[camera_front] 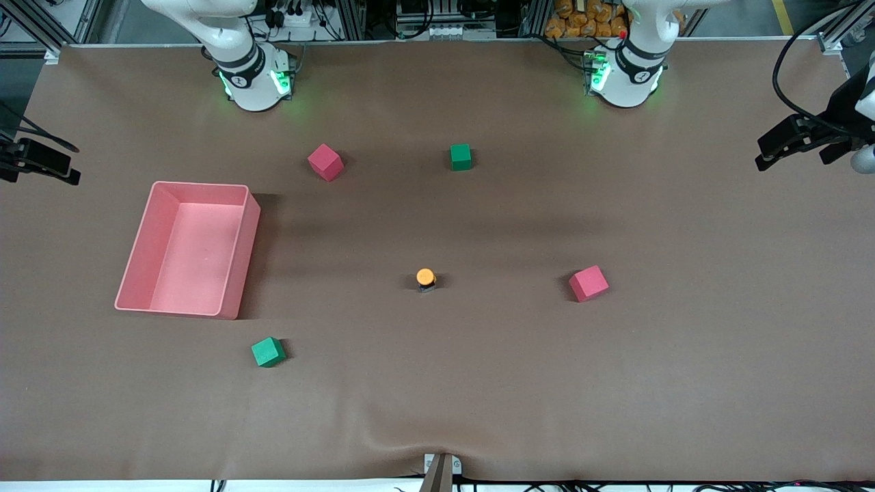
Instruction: Place and upright button with both arms
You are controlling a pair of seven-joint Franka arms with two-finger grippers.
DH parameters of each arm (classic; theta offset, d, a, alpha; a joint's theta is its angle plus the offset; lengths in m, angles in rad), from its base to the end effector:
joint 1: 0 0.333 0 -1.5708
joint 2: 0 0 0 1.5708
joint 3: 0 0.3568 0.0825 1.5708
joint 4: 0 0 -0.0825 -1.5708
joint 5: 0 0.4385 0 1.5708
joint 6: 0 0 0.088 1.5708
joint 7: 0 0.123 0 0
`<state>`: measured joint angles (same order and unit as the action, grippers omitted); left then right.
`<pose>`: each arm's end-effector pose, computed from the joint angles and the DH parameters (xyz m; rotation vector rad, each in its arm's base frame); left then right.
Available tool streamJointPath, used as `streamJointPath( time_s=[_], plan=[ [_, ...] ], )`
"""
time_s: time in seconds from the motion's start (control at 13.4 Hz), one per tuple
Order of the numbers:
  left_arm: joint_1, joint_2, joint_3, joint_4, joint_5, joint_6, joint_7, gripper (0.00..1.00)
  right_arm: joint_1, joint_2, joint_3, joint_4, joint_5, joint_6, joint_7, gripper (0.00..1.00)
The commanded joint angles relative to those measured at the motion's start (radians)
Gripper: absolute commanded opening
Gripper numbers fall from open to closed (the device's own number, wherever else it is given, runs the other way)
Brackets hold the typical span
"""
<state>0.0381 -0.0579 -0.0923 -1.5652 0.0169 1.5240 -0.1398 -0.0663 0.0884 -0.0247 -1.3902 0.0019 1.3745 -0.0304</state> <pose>0.5834 -0.0313 0.6825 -3.1180 -0.1352 -0.0289 0.6150 -0.0551 0.6722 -3.1299 0.0945 0.1628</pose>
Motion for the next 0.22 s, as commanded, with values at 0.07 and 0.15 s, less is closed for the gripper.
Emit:
streamJointPath(
  time_s=[0.07, 0.15],
  plan=[
    [-0.009, 0.001, 0.006, 0.02, -0.005, -0.021, 0.034, 1.0, -0.001, -0.007, 0.006, 0.014, -0.014, -0.017, 0.017, 1.0],
    [-0.013, 0.001, 0.019, 0.017, -0.005, -0.022, 0.034, 1.0, -0.001, -0.007, 0.008, 0.014, -0.014, -0.017, 0.017, 1.0]
  ],
)
